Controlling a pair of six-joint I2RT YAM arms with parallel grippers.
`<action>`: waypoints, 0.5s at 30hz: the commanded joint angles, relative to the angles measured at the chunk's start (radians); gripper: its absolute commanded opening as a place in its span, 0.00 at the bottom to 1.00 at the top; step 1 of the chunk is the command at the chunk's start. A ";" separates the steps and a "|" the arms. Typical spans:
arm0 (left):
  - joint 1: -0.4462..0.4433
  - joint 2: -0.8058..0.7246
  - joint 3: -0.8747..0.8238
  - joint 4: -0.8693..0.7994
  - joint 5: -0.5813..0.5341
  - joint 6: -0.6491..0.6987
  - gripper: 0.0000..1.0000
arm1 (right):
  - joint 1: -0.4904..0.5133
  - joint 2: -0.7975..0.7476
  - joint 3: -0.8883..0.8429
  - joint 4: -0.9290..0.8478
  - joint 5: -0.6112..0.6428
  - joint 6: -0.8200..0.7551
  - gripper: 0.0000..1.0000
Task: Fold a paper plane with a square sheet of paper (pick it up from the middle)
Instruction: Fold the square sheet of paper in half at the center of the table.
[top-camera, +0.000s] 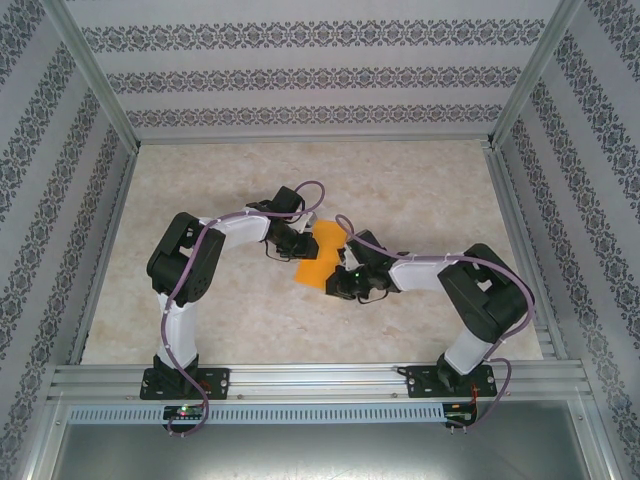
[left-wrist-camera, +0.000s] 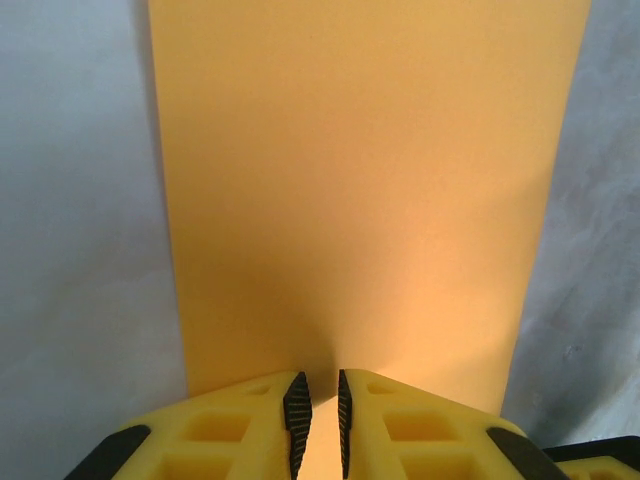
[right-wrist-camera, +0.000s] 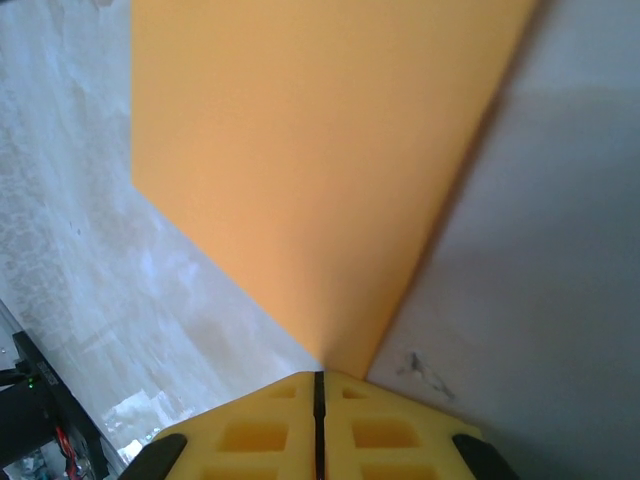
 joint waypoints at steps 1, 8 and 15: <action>-0.006 0.113 -0.059 -0.145 -0.133 0.038 0.23 | -0.018 -0.049 -0.035 -0.083 0.000 0.044 0.09; -0.006 0.101 -0.060 -0.142 -0.130 0.034 0.23 | -0.045 0.002 0.070 0.078 -0.044 0.108 0.09; -0.006 0.099 -0.064 -0.136 -0.128 0.031 0.23 | -0.070 0.102 0.129 -0.024 -0.021 0.028 0.09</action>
